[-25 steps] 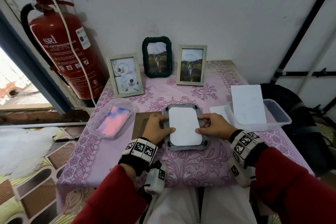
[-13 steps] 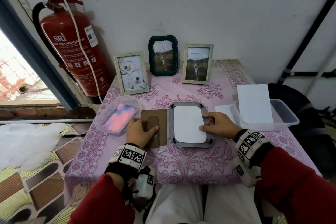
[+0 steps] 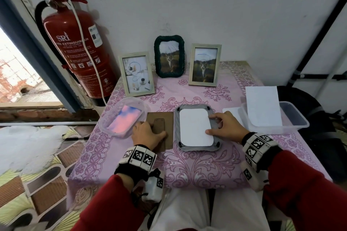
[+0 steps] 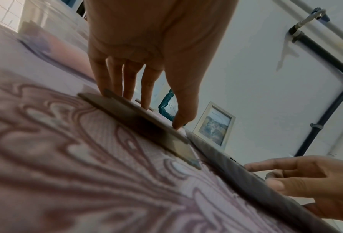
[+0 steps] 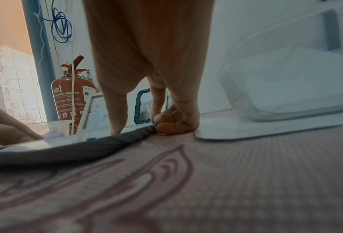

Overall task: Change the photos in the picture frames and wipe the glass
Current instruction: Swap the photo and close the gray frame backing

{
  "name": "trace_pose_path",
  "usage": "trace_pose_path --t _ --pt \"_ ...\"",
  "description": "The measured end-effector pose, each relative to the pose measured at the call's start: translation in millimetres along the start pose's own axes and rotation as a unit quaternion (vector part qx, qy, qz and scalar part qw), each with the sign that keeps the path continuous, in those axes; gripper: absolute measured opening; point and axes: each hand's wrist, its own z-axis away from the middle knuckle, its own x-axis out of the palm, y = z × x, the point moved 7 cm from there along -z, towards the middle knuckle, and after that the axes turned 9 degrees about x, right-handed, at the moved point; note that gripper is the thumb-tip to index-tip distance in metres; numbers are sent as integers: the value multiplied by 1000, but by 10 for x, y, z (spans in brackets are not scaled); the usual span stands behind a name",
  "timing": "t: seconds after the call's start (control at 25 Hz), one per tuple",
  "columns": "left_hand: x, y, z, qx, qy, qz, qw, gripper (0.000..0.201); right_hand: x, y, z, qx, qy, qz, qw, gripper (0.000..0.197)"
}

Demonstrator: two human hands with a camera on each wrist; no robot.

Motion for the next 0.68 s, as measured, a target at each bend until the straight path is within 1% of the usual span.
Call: trace_pose_path --t 0.2,0.4,0.52,0.6,0.68 --pt "1 23 32 -39 -8 10 999 65 -2 -15 11 -1 0 4 1000 61" --pt "0 78 35 -45 -10 29 998 66 1 -9 12 0 -1 1 1000 61" --pt "-66 89 -2 -24 19 92 995 57 6 -9 0 -3 0 -3 1000 58" --pt "-163 110 -49 -2 47 140 989 50 -3 -14 -3 -9 8 -9 1000 52" --pt "-264 117 -92 1 56 158 986 44 -1 -10 -9 -11 10 -15 1000 47"
